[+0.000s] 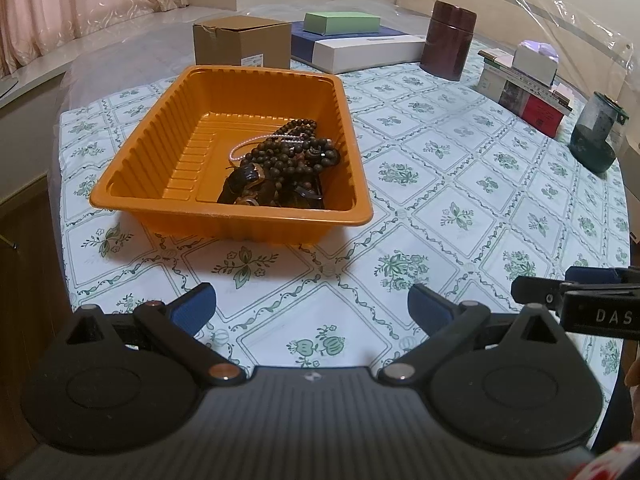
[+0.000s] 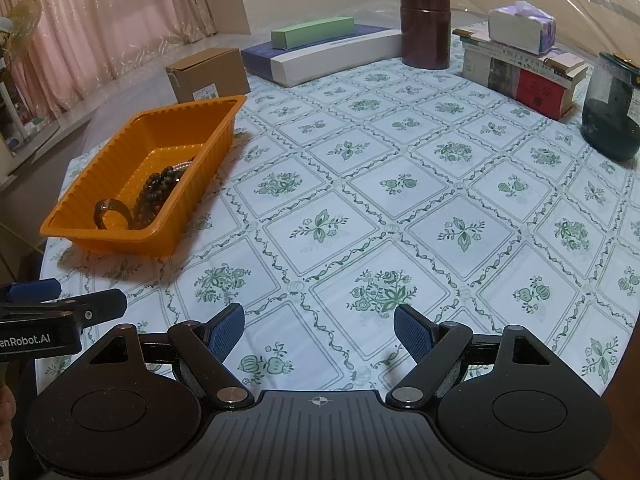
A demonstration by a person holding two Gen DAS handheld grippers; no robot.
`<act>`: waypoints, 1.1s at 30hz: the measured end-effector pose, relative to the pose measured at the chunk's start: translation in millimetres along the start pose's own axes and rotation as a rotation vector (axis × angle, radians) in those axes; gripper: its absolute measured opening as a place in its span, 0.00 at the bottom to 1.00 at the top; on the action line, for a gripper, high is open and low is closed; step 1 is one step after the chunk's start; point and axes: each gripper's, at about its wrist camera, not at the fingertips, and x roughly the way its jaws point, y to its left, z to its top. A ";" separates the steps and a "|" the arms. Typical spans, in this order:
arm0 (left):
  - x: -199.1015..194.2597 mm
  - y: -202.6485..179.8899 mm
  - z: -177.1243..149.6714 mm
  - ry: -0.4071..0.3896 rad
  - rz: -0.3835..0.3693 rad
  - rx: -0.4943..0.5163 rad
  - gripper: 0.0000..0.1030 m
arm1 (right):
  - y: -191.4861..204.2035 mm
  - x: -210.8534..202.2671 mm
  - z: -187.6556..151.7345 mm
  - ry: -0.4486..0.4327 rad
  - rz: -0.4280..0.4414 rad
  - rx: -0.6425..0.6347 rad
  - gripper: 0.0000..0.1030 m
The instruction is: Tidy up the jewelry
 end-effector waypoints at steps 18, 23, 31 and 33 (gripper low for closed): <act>-0.6 -0.4 0.2 -0.001 -0.001 0.003 0.99 | -2.1 -0.7 0.7 -0.001 0.000 0.003 0.79; -0.6 -1.3 0.0 0.001 0.000 0.006 0.99 | -2.3 -0.5 0.7 0.000 0.001 0.004 0.79; -0.4 -1.2 -0.3 0.001 0.000 0.006 0.99 | -2.6 -0.6 0.8 0.000 0.002 0.003 0.79; -0.4 -1.3 -0.2 0.002 -0.001 0.007 0.99 | -2.7 -0.8 0.8 0.000 0.001 0.003 0.79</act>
